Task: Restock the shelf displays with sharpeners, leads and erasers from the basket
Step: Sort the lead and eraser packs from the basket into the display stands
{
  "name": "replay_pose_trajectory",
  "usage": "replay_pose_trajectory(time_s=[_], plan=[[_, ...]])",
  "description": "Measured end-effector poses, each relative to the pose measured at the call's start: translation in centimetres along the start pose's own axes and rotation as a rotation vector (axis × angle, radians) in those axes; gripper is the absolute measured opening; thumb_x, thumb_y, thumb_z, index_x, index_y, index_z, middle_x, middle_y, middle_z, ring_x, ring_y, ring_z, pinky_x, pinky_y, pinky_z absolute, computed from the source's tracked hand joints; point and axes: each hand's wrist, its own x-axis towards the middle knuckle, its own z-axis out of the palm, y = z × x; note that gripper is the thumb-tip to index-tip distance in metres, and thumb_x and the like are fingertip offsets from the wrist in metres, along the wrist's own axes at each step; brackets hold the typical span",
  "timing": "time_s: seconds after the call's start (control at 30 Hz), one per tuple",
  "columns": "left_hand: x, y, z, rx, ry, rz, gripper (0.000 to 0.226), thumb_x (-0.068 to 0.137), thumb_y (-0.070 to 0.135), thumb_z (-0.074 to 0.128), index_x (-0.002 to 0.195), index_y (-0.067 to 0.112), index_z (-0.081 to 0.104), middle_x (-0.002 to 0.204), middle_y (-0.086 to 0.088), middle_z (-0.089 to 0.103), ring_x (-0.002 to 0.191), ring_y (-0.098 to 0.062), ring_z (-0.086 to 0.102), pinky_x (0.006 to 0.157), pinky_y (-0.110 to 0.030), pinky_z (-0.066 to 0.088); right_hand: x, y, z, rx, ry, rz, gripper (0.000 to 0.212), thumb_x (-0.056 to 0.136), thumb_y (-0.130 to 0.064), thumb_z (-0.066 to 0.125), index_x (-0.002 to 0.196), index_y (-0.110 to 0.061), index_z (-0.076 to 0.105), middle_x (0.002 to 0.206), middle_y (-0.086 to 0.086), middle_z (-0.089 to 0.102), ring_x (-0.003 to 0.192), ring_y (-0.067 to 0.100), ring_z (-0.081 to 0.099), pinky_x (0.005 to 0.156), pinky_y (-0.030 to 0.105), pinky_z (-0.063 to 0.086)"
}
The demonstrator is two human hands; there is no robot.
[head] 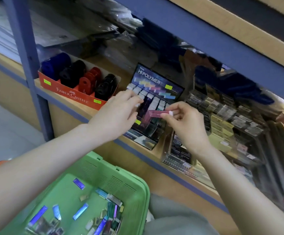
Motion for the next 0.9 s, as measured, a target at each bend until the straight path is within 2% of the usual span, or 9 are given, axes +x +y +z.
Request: replay_pose_trajectory(time_s=[0.1, 0.23, 0.3, 0.4, 0.57, 0.73, 0.9], plan=[[0.2, -1.4, 0.8, 0.077, -0.044, 0.053, 0.039, 0.091, 0.011, 0.053, 0.130, 0.010, 0.051, 0.125, -0.004, 0.050, 0.119, -0.020, 0.046, 0.102, -0.035, 0.039, 1.3, 0.6, 0.8, -0.118, -0.039, -0.039, 0.009, 0.087, -0.016, 0.068, 0.095, -0.017, 0.066, 0.080, -0.005, 0.062, 0.068, -0.003, 0.054, 0.066, 0.005, 0.043], [0.6, -2.2, 1.3, 0.117, -0.025, 0.102, 0.038, 0.089, 0.007, 0.055, 0.127, 0.008, 0.052, 0.125, -0.007, 0.052, 0.119, -0.022, 0.048, 0.098, -0.037, 0.042, 2.5, 0.5, 1.5, -0.255, -0.108, -0.178, 0.012, 0.092, -0.017, 0.060, 0.102, -0.015, 0.068, 0.091, -0.006, 0.060, 0.074, 0.001, 0.051, 0.071, 0.000, 0.036], [0.9, -2.4, 1.5, 0.123, -0.018, 0.113, 0.039, 0.088, 0.007, 0.056, 0.127, 0.007, 0.052, 0.124, -0.008, 0.053, 0.118, -0.023, 0.048, 0.097, -0.038, 0.043, 3.1, 0.2, 1.4, -0.329, -0.148, -0.234, 0.013, 0.093, -0.016, 0.059, 0.102, -0.015, 0.068, 0.095, -0.004, 0.061, 0.083, 0.005, 0.052, 0.075, 0.004, 0.037], [1.0, -2.6, 1.8, 0.127, -0.020, 0.127, 0.038, 0.089, 0.007, 0.055, 0.127, 0.008, 0.052, 0.123, -0.007, 0.052, 0.119, -0.022, 0.046, 0.098, -0.038, 0.044, 3.8, -0.3, 1.4, -0.413, -0.226, -0.244, 0.015, 0.094, -0.017, 0.057, 0.107, -0.014, 0.066, 0.099, 0.001, 0.065, 0.087, 0.012, 0.057, 0.081, 0.025, 0.046], [0.9, -3.1, 2.0, 0.121, -0.021, 0.140, 0.038, 0.088, 0.006, 0.054, 0.126, 0.007, 0.052, 0.123, -0.007, 0.051, 0.119, -0.022, 0.045, 0.096, -0.039, 0.044, 3.7, -1.0, 3.0, -0.478, -0.267, -0.268, 0.018, 0.089, -0.015, 0.063, 0.106, -0.012, 0.057, 0.097, 0.006, 0.061, 0.087, 0.023, 0.060, 0.079, 0.043, 0.051], [1.1, -2.9, 1.9, 0.130, -0.057, 0.150, 0.041, 0.090, 0.007, 0.051, 0.130, 0.008, 0.048, 0.127, -0.007, 0.048, 0.123, -0.021, 0.041, 0.100, -0.039, 0.041, 3.1, -0.4, 3.7, -0.524, -0.186, -0.286, 0.023, 0.088, -0.015, 0.063, 0.110, -0.011, 0.057, 0.109, 0.005, 0.051, 0.089, 0.025, 0.057, 0.074, 0.045, 0.050], [0.3, -2.8, 1.2, 0.189, -0.060, 0.118, 0.044, 0.089, 0.006, 0.051, 0.133, 0.009, 0.046, 0.137, -0.010, 0.041, 0.130, -0.025, 0.037, 0.108, -0.036, 0.029, 2.2, -0.2, 4.1, -0.623, -0.066, -0.387, 0.028, 0.087, -0.019, 0.065, 0.113, -0.010, 0.059, 0.110, 0.007, 0.054, 0.102, 0.024, 0.054, 0.064, 0.035, 0.049]])
